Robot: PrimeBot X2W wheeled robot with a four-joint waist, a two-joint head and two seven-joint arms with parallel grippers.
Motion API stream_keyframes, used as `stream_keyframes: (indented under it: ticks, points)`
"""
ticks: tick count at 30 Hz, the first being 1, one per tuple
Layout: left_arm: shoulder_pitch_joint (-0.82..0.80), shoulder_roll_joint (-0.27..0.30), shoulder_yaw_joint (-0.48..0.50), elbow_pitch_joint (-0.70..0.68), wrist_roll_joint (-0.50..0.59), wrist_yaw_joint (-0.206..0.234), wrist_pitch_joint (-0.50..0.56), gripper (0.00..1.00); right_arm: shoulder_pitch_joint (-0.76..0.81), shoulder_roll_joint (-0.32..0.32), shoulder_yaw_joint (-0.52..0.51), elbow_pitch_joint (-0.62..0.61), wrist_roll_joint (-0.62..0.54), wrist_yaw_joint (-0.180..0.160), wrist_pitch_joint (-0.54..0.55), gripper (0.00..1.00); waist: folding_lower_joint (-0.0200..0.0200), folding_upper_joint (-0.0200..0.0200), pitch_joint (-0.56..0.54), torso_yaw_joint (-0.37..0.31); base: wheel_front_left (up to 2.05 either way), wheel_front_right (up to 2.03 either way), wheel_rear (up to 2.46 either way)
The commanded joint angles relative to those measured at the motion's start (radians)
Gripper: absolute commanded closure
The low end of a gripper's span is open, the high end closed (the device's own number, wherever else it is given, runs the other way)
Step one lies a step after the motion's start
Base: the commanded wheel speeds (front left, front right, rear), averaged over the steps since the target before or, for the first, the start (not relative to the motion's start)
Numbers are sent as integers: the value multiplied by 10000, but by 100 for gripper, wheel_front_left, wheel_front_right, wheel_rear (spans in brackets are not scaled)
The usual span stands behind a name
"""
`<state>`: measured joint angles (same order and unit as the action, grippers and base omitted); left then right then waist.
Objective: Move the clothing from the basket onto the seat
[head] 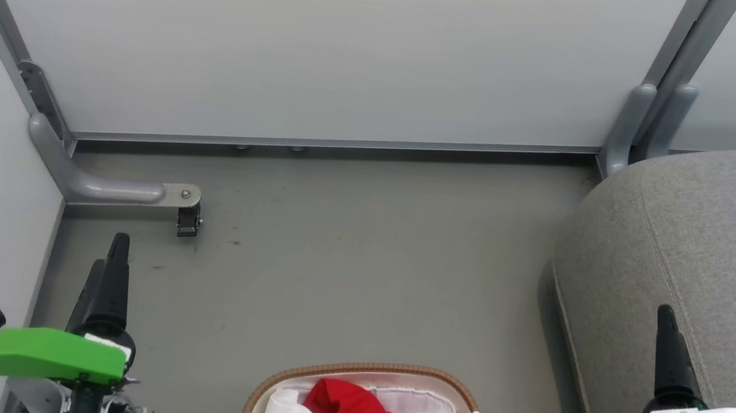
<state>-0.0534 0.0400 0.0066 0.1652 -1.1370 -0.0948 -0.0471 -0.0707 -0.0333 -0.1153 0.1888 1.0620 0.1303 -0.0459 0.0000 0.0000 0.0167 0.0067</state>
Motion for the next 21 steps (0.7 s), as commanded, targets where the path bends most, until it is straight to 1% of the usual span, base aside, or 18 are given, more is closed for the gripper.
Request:
stream_keyframes:
  ticks: [1, 11, 15, 21]
  points:
    - [-166, 63, -96, -252, 504, 77, -110, 0, 13, -96, 58, -258, -490, 4, -119, 0, 0, 0, 5, 4, 0, 0, 0]
    - [-47, 74, -569, -385, 2351, 370, -444, 0, 153, -108, 424, -519, -2312, 4, -452, 0, 0, 0, 13, 30, 0, 0, 0]
    - [23, 78, -704, -330, 3069, 468, -564, 0, 257, -115, 553, -320, -2864, 4, -571, 0, 0, 0, 11, 43, 0, 0, 0]
    - [131, 84, -845, -231, 3851, 604, -736, 0, 344, -125, 650, -114, -3645, 4, -753, 0, 0, 0, 1, 65, 0, 0, 0]
